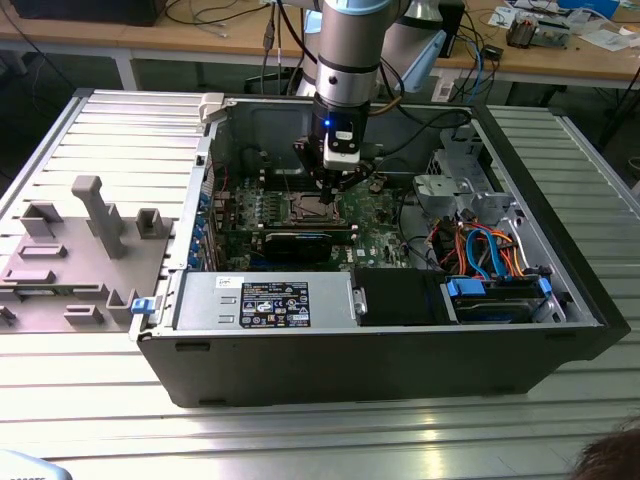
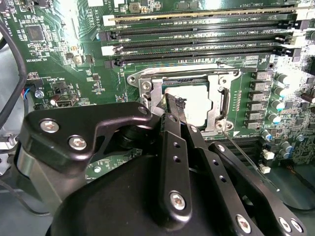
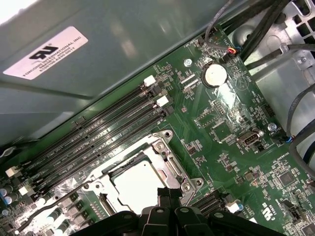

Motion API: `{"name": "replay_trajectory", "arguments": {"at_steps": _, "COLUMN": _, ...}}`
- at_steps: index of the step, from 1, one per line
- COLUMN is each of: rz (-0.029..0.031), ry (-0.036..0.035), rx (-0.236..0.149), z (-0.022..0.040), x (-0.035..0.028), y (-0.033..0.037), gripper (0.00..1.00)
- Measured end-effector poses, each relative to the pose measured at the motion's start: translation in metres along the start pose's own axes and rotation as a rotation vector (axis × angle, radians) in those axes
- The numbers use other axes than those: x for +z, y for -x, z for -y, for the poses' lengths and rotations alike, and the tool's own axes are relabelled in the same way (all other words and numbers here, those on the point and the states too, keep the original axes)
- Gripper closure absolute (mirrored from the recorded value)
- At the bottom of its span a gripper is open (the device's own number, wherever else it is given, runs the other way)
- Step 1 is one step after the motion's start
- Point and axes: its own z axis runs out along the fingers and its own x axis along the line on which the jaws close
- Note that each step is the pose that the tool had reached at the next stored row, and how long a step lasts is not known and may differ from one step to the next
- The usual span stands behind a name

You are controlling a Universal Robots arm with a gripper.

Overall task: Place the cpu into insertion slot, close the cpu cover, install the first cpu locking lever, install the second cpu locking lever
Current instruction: 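Install the first cpu locking lever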

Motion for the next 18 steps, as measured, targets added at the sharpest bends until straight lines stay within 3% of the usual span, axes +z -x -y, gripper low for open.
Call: {"name": "replay_trajectory", "arguments": {"at_steps": 18, "rz": 0.0012, "ry": 0.0000, "rx": -0.019, "z": 0.0000, "x": 0.0001, "y": 0.0000, "gripper": 0.89}}
